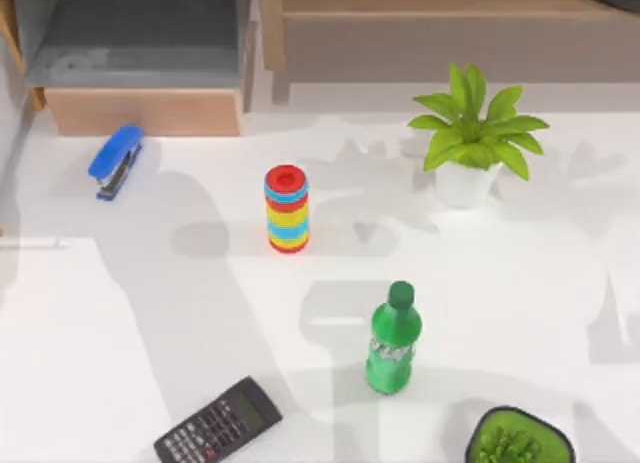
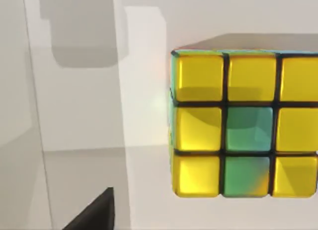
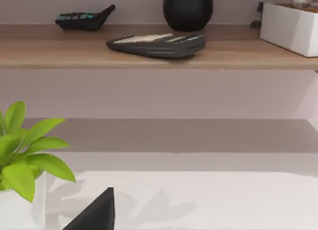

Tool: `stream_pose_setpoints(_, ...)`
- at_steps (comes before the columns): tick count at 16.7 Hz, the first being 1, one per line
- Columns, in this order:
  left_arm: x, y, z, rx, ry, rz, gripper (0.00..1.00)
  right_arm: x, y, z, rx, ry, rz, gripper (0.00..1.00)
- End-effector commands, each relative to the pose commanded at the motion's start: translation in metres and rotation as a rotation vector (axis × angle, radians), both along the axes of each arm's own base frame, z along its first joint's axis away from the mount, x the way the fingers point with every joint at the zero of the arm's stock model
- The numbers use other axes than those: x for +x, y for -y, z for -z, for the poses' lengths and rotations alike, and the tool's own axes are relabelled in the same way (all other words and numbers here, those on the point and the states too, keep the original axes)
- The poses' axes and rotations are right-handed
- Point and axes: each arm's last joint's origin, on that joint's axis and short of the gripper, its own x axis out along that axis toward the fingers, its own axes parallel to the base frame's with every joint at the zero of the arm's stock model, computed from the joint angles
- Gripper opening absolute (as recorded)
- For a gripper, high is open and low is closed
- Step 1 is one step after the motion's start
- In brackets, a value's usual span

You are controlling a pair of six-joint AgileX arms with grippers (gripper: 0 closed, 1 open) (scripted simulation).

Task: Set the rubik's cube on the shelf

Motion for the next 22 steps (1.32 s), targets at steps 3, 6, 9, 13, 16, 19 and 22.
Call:
stream_pose_setpoints(3,0.000,0.000,0.000,0.000,0.000,0.000,1.00,0.000,0.000,0.000,0.000,0.000,0.000,1.00)
stream_pose_setpoints(6,-0.001,-0.002,-0.001,-0.001,0.002,-0.002,1.00,0.000,0.000,0.000,0.000,0.000,0.000,1.00)
stream_pose_setpoints(9,-0.010,0.004,-0.018,0.001,0.003,0.006,1.00,0.000,0.000,0.000,0.000,0.000,0.000,1.00)
stream_pose_setpoints(13,-0.022,0.014,-0.038,0.001,0.001,0.006,1.00,0.000,0.000,0.000,0.000,0.000,0.000,1.00)
stream_pose_setpoints(16,-0.015,0.014,-0.026,0.000,-0.003,0.005,1.00,0.000,0.000,0.000,0.000,0.000,0.000,1.00)
stream_pose_setpoints(19,0.000,0.004,0.008,0.001,-0.007,0.000,1.00,0.000,0.000,0.000,0.000,0.000,0.000,1.00)
stream_pose_setpoints(22,0.013,-0.001,0.045,-0.001,-0.008,-0.004,1.00,0.000,0.000,0.000,0.000,0.000,0.000,1.00)
